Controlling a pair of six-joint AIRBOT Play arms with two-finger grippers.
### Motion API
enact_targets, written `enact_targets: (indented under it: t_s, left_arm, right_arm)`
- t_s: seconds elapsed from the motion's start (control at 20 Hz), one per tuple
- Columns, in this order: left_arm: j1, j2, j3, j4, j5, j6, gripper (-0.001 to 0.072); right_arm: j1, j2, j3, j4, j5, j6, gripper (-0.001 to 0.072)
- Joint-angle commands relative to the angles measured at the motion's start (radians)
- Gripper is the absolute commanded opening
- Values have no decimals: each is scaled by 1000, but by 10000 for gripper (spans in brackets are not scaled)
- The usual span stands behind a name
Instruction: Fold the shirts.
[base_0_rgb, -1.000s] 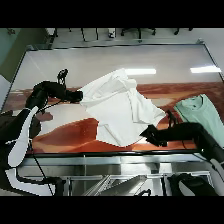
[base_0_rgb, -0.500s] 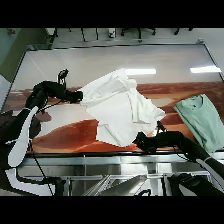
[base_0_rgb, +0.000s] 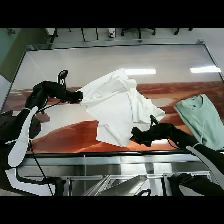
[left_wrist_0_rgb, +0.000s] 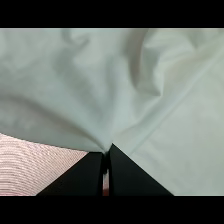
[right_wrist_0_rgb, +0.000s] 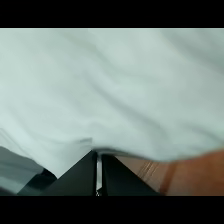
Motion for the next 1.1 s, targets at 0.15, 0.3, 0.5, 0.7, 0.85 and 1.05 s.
enact_targets:
  t_s: [0.15,0.3,0.5,0.7,0.85,1.05]
  left_arm:
    - [-29,27,-61,-2,169,0,15]
    - [-130,95,-231,-2,159,-31,15]
    - [-269,192,-408,-2,114,-120,15]
    - [-394,258,-476,-2,64,-177,15]
    - [-414,266,-454,0,87,-191,67]
    - [-274,270,-301,0,339,-168,697]
  right_arm:
    - [-256,-51,233,-146,-63,-120,20]
    - [-456,-144,389,-146,-195,-225,19]
    - [-605,-267,580,-146,-291,-261,19]
    - [-617,-338,649,-170,-359,-262,19]
    - [-599,-337,649,-211,-404,-269,19]
    - [-602,-276,642,-409,-498,-216,18]
